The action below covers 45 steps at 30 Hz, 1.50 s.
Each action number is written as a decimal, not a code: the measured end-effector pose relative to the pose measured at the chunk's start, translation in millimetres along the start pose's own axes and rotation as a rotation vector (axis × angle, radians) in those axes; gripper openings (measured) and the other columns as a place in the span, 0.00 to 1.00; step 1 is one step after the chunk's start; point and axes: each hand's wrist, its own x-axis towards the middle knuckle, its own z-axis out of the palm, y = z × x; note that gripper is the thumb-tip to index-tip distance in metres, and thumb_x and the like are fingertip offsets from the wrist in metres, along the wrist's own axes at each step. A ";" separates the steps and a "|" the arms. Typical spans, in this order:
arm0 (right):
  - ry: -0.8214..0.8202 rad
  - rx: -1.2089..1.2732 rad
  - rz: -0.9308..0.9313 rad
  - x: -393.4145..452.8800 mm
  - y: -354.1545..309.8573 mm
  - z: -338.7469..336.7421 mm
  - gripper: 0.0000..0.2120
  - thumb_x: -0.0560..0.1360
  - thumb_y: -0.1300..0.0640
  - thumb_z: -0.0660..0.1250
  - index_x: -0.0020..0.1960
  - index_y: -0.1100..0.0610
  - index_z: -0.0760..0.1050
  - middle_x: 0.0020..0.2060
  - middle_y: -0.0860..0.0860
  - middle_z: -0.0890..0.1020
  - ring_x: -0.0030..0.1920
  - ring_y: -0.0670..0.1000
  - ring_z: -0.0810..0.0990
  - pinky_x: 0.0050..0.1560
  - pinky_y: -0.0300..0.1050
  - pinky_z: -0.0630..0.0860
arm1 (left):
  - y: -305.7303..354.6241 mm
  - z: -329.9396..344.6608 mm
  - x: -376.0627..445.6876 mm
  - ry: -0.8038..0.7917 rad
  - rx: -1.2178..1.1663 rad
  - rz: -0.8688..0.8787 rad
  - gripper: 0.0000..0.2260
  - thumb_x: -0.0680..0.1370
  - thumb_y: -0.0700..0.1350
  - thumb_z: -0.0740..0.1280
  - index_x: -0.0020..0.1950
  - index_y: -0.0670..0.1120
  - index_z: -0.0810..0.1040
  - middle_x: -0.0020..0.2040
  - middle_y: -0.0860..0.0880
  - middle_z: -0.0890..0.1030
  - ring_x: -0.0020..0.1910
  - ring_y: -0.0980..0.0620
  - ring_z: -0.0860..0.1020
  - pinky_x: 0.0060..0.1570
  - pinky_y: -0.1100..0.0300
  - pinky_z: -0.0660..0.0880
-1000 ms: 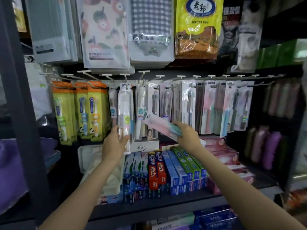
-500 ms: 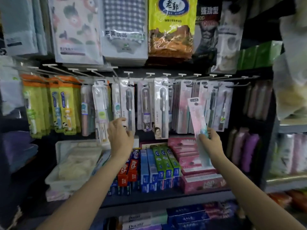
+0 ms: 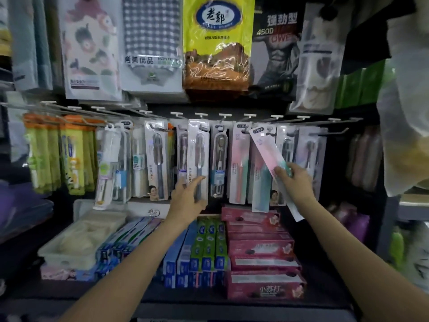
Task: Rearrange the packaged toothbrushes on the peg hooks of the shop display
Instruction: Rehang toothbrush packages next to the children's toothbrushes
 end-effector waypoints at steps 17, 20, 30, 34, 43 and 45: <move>0.107 -0.171 -0.089 -15.2 39.4 26.2 0.17 0.75 0.62 0.65 0.62 0.67 0.68 0.56 0.63 0.71 0.56 0.59 0.70 0.52 0.46 0.69 | -3.8 18.1 10.8 0.163 -0.016 0.109 0.20 0.75 0.32 0.61 0.63 0.51 0.72 0.55 0.48 0.63 0.48 0.54 0.71 0.51 0.66 0.66; 0.085 -0.144 -0.298 -26.5 19.3 39.0 0.14 0.76 0.65 0.63 0.60 0.65 0.70 0.54 0.58 0.71 0.54 0.54 0.71 0.53 0.41 0.68 | -13.2 16.3 12.0 0.245 0.012 0.168 0.17 0.76 0.31 0.60 0.59 0.48 0.75 0.51 0.49 0.65 0.40 0.55 0.69 0.43 0.66 0.68; -0.202 0.011 0.027 3.0 -25.9 165.0 0.23 0.78 0.63 0.60 0.70 0.68 0.59 0.64 0.63 0.71 0.61 0.59 0.73 0.58 0.46 0.72 | -59.6 -13.9 25.7 0.185 0.120 0.363 0.21 0.76 0.28 0.57 0.61 0.48 0.75 0.45 0.50 0.67 0.38 0.56 0.68 0.39 0.77 0.65; -0.162 -0.006 0.187 18.9 -31.5 191.6 0.24 0.77 0.63 0.61 0.69 0.68 0.57 0.61 0.65 0.71 0.59 0.62 0.73 0.57 0.54 0.73 | -69.6 -17.6 32.7 0.152 0.161 0.386 0.23 0.75 0.28 0.59 0.62 0.51 0.75 0.44 0.53 0.65 0.42 0.56 0.68 0.41 0.75 0.63; -0.071 0.191 0.228 -0.5 -38.5 185.8 0.21 0.76 0.64 0.63 0.66 0.64 0.60 0.51 0.56 0.73 0.49 0.55 0.74 0.49 0.47 0.74 | -70.2 -36.3 37.8 0.056 0.035 0.315 0.14 0.79 0.38 0.58 0.60 0.50 0.76 0.43 0.58 0.65 0.42 0.58 0.68 0.39 0.73 0.65; -0.100 0.237 0.230 -3.3 -42.5 172.2 0.20 0.76 0.64 0.63 0.66 0.63 0.61 0.49 0.53 0.72 0.47 0.52 0.72 0.48 0.44 0.72 | -72.2 -34.2 36.6 0.070 0.154 0.374 0.20 0.77 0.32 0.59 0.63 0.51 0.75 0.44 0.54 0.65 0.43 0.54 0.69 0.39 0.68 0.64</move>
